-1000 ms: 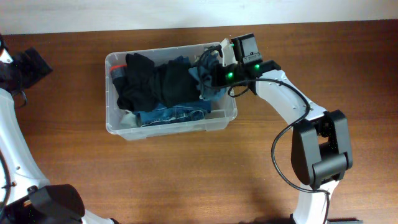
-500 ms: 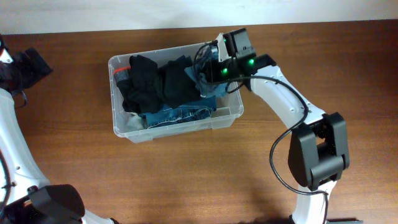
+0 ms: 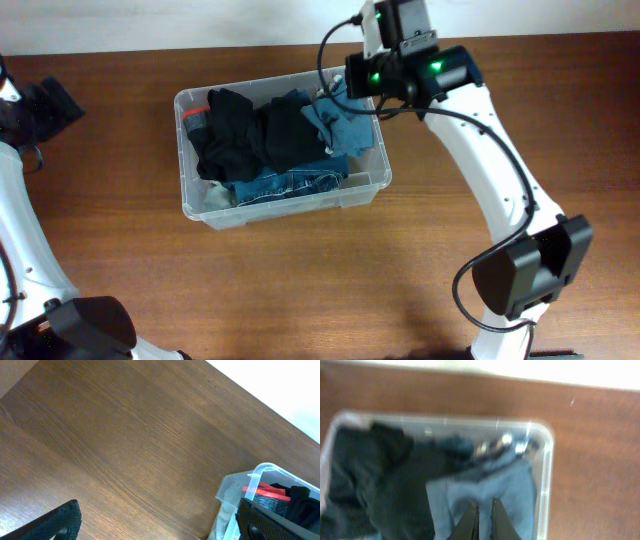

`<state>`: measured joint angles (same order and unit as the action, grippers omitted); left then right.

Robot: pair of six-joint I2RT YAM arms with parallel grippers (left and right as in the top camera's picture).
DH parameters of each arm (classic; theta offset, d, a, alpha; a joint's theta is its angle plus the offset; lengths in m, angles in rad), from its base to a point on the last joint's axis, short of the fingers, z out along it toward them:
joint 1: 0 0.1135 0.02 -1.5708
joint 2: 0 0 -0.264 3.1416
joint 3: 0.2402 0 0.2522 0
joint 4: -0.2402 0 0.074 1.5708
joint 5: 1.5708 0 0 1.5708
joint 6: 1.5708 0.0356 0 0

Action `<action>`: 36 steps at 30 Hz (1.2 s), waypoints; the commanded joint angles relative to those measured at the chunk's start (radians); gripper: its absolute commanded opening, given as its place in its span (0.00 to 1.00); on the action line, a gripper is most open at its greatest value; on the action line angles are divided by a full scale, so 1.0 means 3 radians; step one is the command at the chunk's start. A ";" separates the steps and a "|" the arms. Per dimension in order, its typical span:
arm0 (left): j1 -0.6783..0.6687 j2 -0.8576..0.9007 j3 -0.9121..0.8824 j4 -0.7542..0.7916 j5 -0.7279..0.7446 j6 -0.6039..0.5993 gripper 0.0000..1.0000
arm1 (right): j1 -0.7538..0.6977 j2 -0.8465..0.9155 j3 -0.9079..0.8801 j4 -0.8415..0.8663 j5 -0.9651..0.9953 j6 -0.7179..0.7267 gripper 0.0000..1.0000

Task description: Pack container

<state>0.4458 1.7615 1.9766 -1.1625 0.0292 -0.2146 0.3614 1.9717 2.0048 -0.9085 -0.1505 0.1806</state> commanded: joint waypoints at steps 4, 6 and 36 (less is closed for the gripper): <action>0.0008 -0.0047 0.0041 0.0005 0.0003 -0.0029 0.99 | 0.0336 0.0341 -0.0390 -0.0142 0.0000 -0.0025 0.04; 0.0008 -0.0048 0.0039 0.0005 0.0003 -0.0029 0.99 | 0.0389 0.0465 -0.0557 0.0014 0.0018 -0.0024 0.04; 0.0008 -0.0048 0.0041 0.0005 0.0003 -0.0029 0.99 | 0.0362 0.0238 0.1603 -0.1137 0.0107 -0.1029 0.96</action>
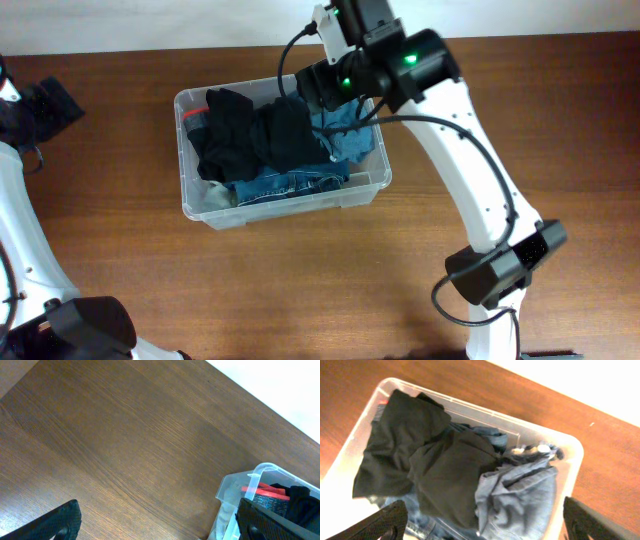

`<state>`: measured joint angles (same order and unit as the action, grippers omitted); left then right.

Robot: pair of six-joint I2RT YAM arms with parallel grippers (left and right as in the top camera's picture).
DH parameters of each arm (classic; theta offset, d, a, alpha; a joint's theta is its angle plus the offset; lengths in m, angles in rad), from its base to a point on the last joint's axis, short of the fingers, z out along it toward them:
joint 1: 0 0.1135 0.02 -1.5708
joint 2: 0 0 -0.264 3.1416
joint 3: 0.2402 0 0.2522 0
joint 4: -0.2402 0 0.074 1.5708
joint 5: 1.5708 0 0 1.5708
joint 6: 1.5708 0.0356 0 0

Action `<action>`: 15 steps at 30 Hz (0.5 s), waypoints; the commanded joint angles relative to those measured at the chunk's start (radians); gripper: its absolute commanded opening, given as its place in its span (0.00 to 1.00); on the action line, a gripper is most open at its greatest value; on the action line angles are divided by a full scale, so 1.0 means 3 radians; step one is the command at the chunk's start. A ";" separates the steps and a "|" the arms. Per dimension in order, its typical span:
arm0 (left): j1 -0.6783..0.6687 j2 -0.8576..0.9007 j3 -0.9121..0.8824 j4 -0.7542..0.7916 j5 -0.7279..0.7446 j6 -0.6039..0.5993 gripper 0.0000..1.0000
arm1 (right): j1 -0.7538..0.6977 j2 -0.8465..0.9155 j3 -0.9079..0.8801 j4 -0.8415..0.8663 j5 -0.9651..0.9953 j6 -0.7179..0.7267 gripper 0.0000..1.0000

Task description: Pack container

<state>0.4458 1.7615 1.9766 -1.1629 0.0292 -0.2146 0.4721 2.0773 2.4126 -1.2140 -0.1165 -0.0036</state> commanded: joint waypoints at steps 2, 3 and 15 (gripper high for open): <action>0.0008 -0.0047 0.0041 0.0006 0.0003 -0.0029 0.99 | -0.0028 -0.0197 0.0365 -0.0191 -0.0004 -0.0413 0.99; 0.0008 -0.0048 0.0041 0.0006 0.0003 -0.0029 0.99 | -0.0048 -0.0261 0.0412 -0.0224 -0.0004 -0.0413 0.98; 0.0008 -0.0047 0.0041 0.0006 0.0003 -0.0029 0.99 | -0.0582 -0.1570 0.0449 -0.0668 0.0337 -0.0375 0.98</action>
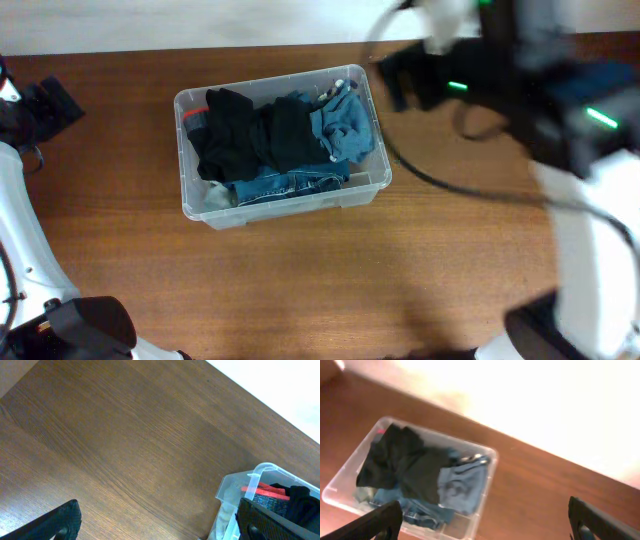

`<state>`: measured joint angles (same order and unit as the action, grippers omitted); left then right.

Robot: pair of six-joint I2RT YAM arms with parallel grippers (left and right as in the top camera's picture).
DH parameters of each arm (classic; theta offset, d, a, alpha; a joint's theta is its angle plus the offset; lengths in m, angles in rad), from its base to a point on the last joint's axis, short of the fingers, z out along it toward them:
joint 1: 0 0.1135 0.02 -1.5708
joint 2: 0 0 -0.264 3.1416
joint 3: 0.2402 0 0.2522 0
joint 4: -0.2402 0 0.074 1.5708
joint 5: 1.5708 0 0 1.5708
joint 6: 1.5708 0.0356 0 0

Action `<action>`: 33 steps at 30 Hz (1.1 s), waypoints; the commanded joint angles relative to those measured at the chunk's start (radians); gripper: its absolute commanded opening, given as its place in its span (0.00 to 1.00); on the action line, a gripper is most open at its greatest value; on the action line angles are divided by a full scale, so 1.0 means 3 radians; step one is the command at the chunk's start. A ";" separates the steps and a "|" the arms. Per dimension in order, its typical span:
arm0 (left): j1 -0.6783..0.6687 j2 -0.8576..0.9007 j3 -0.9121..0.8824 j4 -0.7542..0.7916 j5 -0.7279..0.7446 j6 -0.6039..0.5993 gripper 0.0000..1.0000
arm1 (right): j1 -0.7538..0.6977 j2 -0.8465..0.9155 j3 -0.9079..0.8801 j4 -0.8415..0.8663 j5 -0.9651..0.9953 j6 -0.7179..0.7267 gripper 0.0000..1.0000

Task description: Pack container

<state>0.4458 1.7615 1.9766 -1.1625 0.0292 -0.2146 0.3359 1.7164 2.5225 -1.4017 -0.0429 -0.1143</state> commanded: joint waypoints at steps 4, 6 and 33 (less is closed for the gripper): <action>0.0008 -0.0047 0.0041 0.0005 0.0003 -0.0029 0.99 | -0.0341 -0.0685 0.0083 -0.0045 0.0290 -0.0009 0.98; 0.0008 -0.0047 0.0041 0.0005 0.0003 -0.0029 1.00 | -0.0525 -0.0820 0.0083 -0.0111 0.0374 -0.0014 0.98; 0.0008 -0.0047 0.0041 0.0005 0.0003 -0.0029 0.99 | -0.2108 -0.2021 -0.2740 0.1439 -0.0282 -0.0219 0.98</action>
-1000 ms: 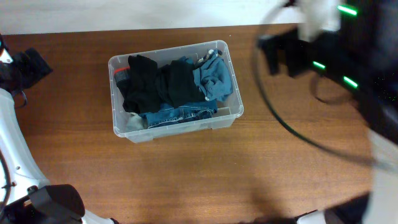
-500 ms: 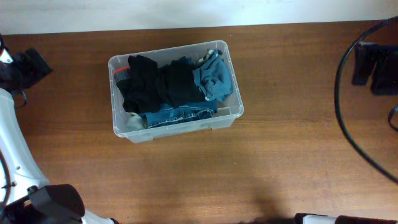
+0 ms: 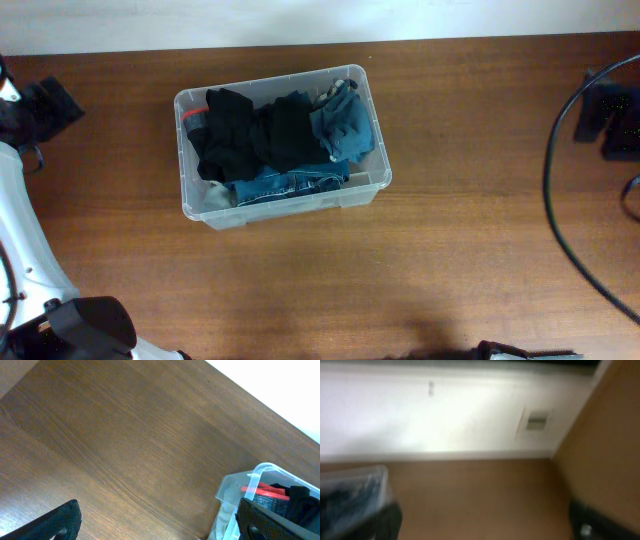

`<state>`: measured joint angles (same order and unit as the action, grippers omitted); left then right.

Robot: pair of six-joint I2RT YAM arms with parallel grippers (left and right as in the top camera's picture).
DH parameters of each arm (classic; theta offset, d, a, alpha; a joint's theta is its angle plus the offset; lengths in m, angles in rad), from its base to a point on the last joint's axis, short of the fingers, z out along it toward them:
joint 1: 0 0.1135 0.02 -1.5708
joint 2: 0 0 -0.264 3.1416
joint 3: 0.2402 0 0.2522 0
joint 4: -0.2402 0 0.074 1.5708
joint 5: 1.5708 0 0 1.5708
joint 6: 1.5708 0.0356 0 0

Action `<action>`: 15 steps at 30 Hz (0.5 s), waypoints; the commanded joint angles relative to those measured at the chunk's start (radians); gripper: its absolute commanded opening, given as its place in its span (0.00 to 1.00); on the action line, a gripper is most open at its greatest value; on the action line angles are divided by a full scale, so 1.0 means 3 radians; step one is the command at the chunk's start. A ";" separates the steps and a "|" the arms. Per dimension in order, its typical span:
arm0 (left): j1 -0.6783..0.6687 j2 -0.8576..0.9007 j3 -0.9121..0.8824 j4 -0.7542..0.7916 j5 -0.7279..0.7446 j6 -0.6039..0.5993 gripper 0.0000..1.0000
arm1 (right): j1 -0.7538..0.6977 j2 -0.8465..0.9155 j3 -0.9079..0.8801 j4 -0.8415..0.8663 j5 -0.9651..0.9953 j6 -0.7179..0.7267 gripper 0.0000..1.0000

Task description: Pack container

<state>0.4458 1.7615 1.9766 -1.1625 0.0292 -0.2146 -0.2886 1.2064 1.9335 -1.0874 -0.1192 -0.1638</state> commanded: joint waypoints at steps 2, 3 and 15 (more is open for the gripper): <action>0.0008 -0.0047 0.0041 0.0005 0.0003 -0.0029 0.99 | -0.0018 -0.0730 -0.1741 0.0888 -0.0032 -0.0050 0.98; 0.0008 -0.0047 0.0041 0.0005 0.0003 -0.0029 0.99 | -0.0018 -0.0863 -0.2028 0.0969 -0.0053 -0.0050 0.98; 0.0008 -0.0047 0.0041 0.0005 0.0003 -0.0029 0.99 | 0.0294 -0.2735 -0.4659 0.1681 -0.0120 -0.0039 0.98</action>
<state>0.4458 1.7615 1.9766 -1.1633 0.0273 -0.2146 -0.2481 0.4961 0.6331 -0.6147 -0.1417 -0.1722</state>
